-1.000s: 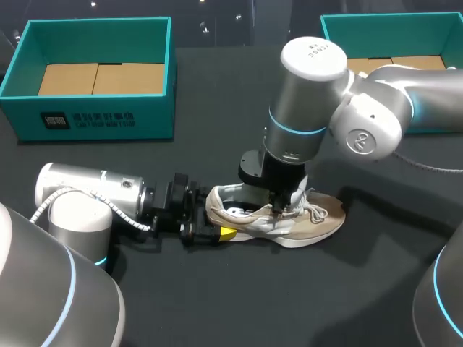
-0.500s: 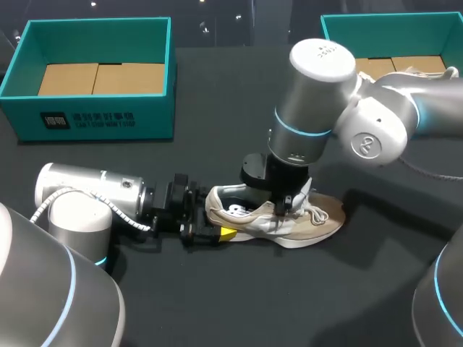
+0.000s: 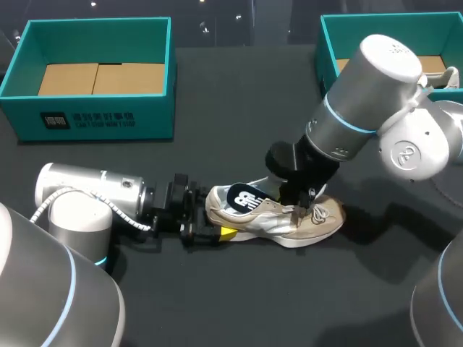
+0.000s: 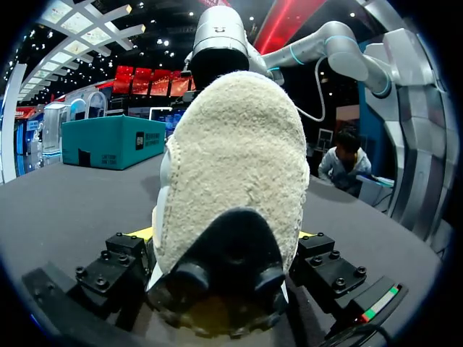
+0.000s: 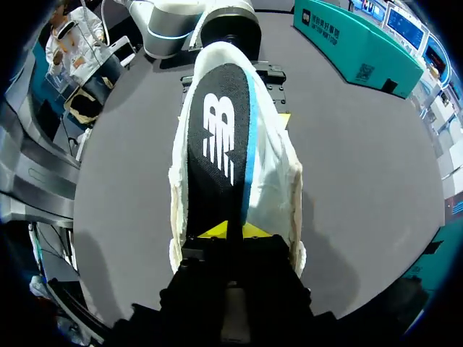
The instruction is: Take the shoe out of the shoebox, open the shoe tongue, remove and reinsert the insole, then place the shoe into the shoebox
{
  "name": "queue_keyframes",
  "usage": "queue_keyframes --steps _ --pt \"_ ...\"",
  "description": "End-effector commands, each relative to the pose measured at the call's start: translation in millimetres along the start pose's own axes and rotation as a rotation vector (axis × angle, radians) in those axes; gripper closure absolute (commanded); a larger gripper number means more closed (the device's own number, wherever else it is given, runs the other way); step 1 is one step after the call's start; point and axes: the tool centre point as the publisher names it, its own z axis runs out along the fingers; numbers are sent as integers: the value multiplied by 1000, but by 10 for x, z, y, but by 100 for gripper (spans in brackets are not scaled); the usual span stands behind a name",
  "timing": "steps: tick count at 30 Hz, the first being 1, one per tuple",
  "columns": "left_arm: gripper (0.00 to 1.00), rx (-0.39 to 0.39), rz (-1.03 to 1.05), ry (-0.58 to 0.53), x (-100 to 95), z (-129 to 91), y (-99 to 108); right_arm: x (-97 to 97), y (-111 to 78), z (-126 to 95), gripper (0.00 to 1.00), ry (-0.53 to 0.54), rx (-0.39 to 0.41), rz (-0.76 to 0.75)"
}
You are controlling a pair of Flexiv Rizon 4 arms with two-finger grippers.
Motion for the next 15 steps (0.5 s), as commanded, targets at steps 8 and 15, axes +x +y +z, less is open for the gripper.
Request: queue_keyframes --steps 8,15 --pt "100 -2 0 -3 -7 -1 28 20 225 -314 100 -14 -151 -154" --pt "100 -2 0 -3 -7 -1 28 24 614 -324 100 16 -113 -253"
